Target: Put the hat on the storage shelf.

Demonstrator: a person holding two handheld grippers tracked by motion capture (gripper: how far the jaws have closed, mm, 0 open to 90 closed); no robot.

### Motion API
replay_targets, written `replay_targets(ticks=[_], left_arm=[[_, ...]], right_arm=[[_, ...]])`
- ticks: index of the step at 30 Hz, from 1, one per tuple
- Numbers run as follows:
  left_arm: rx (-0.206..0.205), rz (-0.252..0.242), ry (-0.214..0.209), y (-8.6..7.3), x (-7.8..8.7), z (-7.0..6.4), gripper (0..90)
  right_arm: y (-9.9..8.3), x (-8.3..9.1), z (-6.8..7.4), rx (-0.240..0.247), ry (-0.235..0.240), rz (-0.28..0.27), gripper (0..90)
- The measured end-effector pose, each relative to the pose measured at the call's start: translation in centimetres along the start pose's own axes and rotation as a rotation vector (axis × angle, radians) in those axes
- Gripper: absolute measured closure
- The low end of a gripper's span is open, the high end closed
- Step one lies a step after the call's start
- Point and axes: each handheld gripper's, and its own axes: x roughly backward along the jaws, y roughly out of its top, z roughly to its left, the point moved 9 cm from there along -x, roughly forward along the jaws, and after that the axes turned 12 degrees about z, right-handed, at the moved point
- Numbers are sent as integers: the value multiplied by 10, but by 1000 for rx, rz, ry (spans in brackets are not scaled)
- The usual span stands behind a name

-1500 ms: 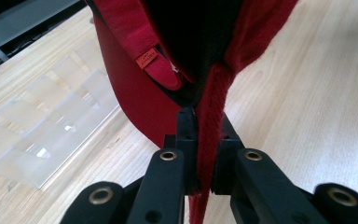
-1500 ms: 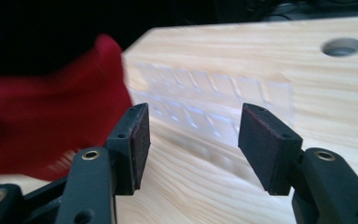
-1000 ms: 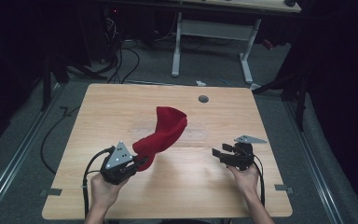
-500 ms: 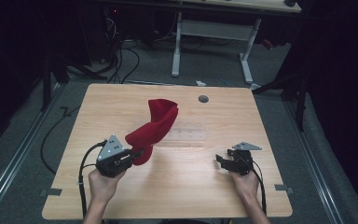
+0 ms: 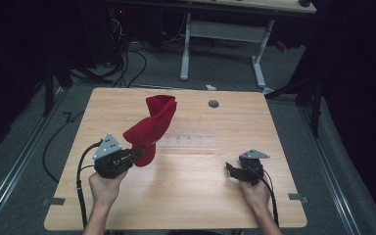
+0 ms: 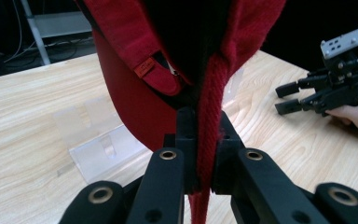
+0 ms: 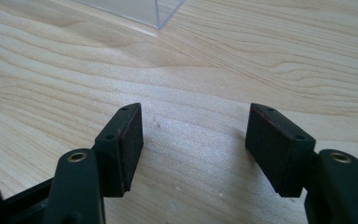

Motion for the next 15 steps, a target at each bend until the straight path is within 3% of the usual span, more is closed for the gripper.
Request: replay_targets(ticks=[9,15], left_arm=[[51,-55,-11,20,-3,11,847],[40,-75,3,29,-2,14,847]], right_arm=[[0,0,0,2,0,1,361],[0,0,0,2,0,1,361]])
